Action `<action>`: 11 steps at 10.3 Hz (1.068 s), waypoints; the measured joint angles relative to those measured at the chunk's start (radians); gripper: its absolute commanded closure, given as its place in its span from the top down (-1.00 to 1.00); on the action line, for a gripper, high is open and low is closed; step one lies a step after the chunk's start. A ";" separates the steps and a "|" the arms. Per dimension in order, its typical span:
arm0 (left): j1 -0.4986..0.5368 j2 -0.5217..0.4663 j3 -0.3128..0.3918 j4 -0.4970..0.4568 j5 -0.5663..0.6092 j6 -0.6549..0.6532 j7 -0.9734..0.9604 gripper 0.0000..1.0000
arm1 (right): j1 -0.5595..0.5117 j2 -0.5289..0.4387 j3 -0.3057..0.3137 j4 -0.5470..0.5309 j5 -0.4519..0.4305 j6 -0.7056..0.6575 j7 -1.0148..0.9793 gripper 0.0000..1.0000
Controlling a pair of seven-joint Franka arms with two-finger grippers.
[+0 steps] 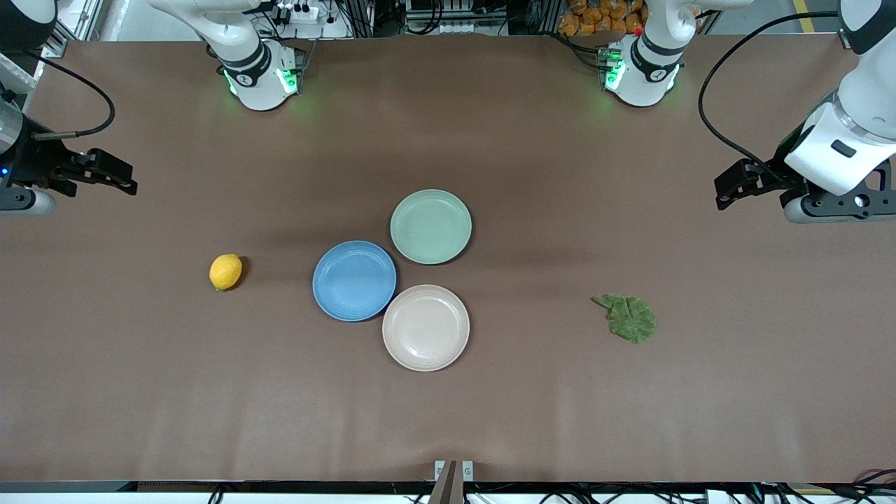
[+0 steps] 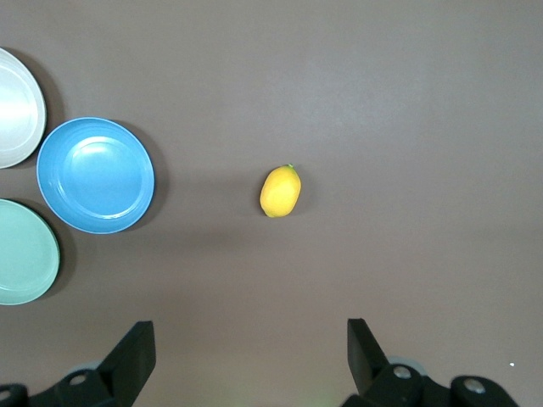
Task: Pick lemon and lettuce from blue and beige plates
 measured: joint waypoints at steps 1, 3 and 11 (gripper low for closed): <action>0.003 0.000 -0.006 0.000 0.000 0.000 0.000 1.00 | 0.000 0.000 0.000 0.000 0.000 0.000 0.000 1.00; 0.036 0.000 -0.040 0.000 0.000 0.000 0.009 1.00 | 0.000 0.000 0.000 0.000 0.000 0.000 0.000 1.00; 0.096 -0.029 -0.137 -0.066 0.013 0.044 0.020 1.00 | -0.001 0.000 -0.001 0.000 -0.001 0.000 0.000 1.00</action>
